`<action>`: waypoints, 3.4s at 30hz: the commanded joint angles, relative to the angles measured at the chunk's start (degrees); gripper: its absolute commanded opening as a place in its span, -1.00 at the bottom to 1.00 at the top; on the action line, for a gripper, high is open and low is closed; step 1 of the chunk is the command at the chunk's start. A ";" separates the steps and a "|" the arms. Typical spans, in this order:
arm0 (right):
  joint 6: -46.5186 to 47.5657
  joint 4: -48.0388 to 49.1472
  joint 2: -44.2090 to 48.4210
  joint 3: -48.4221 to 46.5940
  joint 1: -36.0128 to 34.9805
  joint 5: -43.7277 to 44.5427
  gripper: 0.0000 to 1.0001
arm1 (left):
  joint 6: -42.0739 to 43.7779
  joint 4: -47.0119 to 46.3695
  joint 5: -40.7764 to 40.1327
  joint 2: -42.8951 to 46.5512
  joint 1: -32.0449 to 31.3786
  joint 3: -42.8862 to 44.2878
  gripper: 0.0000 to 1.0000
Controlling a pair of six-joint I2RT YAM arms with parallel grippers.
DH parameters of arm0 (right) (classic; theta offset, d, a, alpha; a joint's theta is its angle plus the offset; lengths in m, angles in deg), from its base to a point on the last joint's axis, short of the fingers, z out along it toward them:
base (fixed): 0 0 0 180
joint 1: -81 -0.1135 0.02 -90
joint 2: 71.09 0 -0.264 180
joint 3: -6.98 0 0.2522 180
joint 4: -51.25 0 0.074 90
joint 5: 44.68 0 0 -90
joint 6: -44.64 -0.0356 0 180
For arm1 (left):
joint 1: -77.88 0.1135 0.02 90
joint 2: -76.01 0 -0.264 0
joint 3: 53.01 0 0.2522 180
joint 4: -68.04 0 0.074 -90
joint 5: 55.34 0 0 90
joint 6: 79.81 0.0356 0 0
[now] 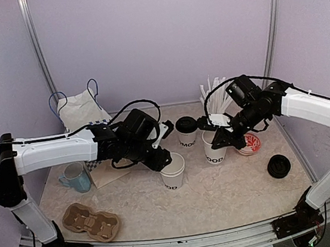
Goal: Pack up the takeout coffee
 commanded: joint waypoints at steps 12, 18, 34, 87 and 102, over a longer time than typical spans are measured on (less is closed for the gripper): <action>5.88 8.94 1.51 12.15 -8.13 0.17 -1.00 | -2.06 8.20 2.32 -9.32 2.78 10.75 -0.72; 6.70 11.00 -0.83 11.80 -11.04 -1.48 -1.00 | -2.26 9.12 2.72 -10.74 6.02 14.55 -1.00; 6.03 17.09 -5.66 10.17 -12.73 -2.35 -1.00 | -7.76 2.46 3.37 -17.77 16.17 23.90 -1.00; -0.46 -0.09 11.14 20.14 23.91 8.84 -0.34 | 7.05 -11.12 -11.84 0.74 1.99 11.73 0.25; -1.62 -6.70 14.70 30.82 31.47 19.51 -0.40 | 8.34 -12.41 -15.34 2.07 2.77 6.56 0.27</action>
